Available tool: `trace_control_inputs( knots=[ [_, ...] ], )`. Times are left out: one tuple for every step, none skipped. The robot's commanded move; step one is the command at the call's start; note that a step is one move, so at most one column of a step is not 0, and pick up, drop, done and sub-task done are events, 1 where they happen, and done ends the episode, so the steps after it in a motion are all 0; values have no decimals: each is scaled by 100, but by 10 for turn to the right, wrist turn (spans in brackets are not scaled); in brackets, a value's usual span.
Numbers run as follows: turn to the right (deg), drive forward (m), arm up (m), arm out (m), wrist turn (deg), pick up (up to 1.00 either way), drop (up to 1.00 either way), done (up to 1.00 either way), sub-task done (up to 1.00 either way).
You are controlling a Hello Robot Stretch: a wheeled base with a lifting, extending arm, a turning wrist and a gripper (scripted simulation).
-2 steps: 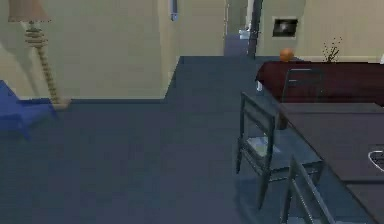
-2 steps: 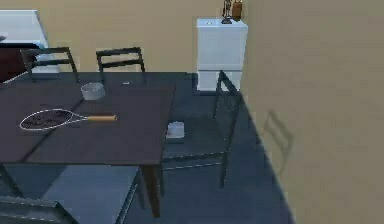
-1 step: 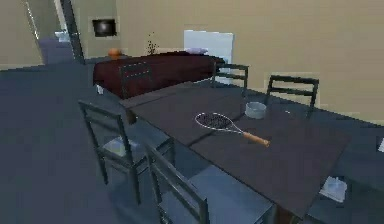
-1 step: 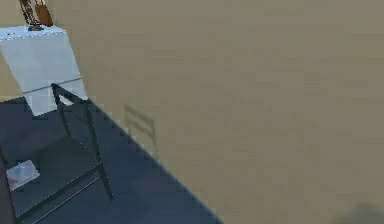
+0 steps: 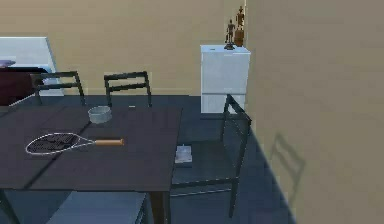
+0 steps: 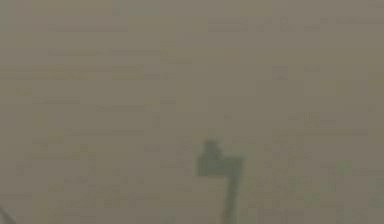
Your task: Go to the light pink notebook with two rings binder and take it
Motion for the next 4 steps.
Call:
trace_control_inputs(
  knots=[
    [90, 0, 0, 0, 0, 0, 0, 0, 0],
    [0, 80, 0, 0, 0, 0, 0, 0, 0],
    [-450, 0, 0, 0, 0, 0, 0, 0, 0],
    [-450, 0, 0, 0, 0, 0, 0, 0, 0]
  ],
)
